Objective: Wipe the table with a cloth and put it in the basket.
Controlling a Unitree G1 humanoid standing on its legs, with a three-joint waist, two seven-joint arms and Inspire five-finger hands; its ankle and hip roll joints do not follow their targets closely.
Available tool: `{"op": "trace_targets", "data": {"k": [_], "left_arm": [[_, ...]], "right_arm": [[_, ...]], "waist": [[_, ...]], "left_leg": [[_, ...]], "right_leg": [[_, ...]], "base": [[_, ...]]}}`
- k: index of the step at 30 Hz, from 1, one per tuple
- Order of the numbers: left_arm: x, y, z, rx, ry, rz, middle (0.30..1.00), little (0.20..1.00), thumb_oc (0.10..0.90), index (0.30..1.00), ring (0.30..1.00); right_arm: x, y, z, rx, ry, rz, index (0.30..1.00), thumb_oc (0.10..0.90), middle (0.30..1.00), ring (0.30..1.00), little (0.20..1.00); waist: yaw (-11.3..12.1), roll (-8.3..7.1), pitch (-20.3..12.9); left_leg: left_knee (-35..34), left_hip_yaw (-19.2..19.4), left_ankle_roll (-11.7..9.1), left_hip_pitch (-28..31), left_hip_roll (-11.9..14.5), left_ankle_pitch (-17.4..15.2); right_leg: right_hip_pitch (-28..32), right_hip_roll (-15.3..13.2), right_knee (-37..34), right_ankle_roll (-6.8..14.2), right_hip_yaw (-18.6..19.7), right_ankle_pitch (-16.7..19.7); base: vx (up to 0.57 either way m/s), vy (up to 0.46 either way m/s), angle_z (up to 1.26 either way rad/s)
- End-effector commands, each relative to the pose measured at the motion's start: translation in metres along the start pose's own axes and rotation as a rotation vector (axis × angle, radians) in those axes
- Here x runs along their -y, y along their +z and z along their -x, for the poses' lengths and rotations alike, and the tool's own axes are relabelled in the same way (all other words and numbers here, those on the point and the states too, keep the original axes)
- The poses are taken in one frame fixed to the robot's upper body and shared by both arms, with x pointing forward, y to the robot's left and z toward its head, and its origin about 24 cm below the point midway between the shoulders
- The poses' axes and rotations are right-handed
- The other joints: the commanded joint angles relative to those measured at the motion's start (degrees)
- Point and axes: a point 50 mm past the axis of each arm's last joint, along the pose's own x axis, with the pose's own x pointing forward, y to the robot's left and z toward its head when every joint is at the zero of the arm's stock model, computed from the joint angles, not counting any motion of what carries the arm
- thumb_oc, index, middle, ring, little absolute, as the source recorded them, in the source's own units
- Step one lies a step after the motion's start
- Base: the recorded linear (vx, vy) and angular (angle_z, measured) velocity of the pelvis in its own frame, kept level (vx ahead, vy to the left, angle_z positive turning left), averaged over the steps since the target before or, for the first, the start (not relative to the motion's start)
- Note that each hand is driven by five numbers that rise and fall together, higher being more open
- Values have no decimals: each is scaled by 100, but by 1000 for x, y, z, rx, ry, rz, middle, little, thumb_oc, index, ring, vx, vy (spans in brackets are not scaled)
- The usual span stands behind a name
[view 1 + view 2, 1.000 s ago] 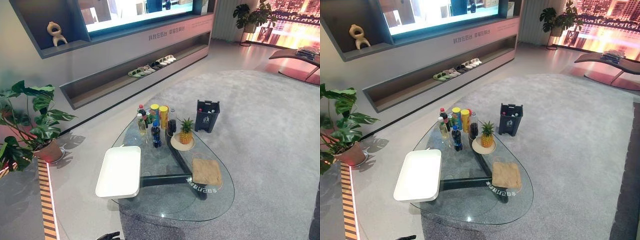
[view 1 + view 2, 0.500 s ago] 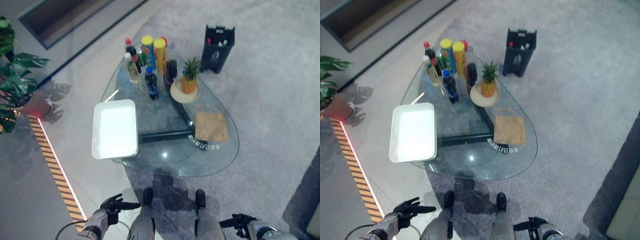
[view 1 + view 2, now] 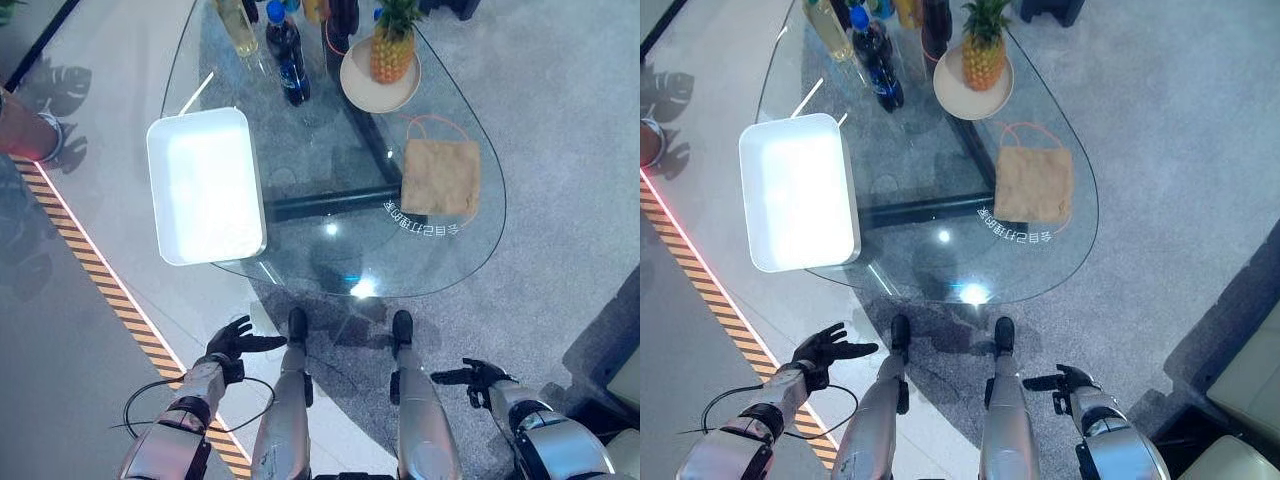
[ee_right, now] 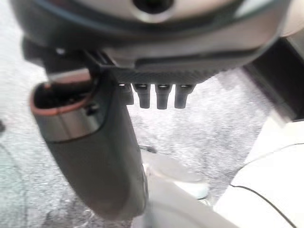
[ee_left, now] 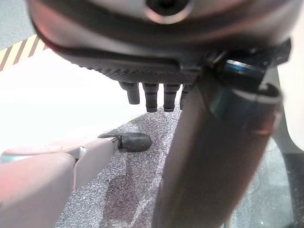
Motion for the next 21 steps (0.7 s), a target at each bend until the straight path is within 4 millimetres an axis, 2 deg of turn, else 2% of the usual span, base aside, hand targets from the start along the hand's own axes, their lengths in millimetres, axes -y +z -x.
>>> {"op": "trace_targets", "data": {"k": [1, 8, 16, 18, 21], "left_arm": [[-28, 3, 3, 12, 103, 16, 900, 900, 800, 900, 900], [-33, 8, 4, 32, 106, 13, 900, 900, 800, 900, 900], [-40, 8, 5, 30, 115, 6, 900, 900, 800, 900, 900], [-42, 9, 5, 29, 118, 4, 900, 900, 800, 900, 900], [-46, 10, 7, 37, 125, 0, 900, 900, 800, 900, 900]], "right_arm": [[22, -9, 1, -1, -92, 15, 900, 800, 900, 900, 900], [27, 0, 2, 42, -119, -8, 900, 800, 900, 900, 900], [32, 9, 2, 88, -148, -48, 900, 800, 900, 900, 900], [41, 17, 4, 112, -185, -100, 900, 800, 900, 900, 900], [67, 27, 9, 157, -284, -189, 900, 800, 900, 900, 900]], "waist": [[33, -164, 33], [87, -220, 39], [130, -258, 50], [140, -263, 47], [140, -282, 70]], "left_leg": [[1120, 31, 365, -830, -730, -458], [2035, -3, 430, -1432, -670, -822], [2403, -48, 440, -1705, -626, -990], [2393, -50, 440, -1730, -613, -984], [2400, -54, 445, -1754, -609, -994]], "right_leg": [[-743, 495, 846, -456, -304, -266], [-1343, 605, 1713, -553, -244, -608], [-1615, 641, 2117, -604, -240, -739], [-1641, 635, 2109, -604, -245, -729], [-1661, 630, 2064, -595, -238, -676]], "base": [[-54, -51, 12], [-15, -43, 0], [-5, -25, 0], [0, 0, 0], [0, 0, 0]]}}
